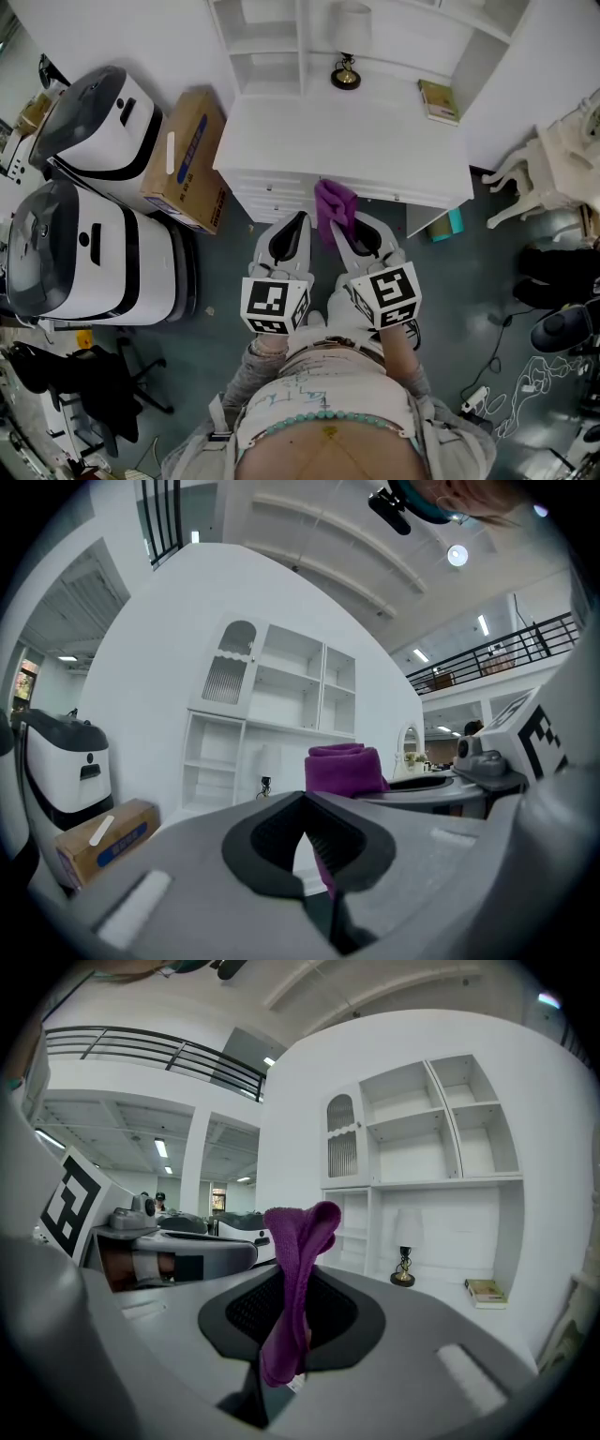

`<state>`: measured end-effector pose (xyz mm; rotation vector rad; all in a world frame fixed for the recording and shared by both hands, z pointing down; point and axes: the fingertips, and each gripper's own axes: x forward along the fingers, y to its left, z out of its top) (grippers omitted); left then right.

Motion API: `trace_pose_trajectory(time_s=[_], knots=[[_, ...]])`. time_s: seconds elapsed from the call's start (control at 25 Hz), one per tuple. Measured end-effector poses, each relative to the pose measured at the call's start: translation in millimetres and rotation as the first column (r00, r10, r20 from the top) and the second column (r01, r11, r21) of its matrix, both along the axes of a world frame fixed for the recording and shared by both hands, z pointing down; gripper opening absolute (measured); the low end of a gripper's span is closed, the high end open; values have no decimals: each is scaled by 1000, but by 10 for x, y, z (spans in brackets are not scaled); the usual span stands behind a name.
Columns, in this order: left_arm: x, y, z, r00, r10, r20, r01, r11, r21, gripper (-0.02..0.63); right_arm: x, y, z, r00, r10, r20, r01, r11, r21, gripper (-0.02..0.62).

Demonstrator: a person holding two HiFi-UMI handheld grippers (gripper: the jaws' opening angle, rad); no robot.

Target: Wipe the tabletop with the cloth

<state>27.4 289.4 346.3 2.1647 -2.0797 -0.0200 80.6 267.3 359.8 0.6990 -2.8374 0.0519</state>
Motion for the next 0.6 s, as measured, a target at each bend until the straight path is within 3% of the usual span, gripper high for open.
trace_pose_trajectory(time_s=[0.6], knots=[[-155,-880,-77,999,-38,17,38,999,-2,12,-275,-903,-86,997,-78,-11,78,997,19,83]])
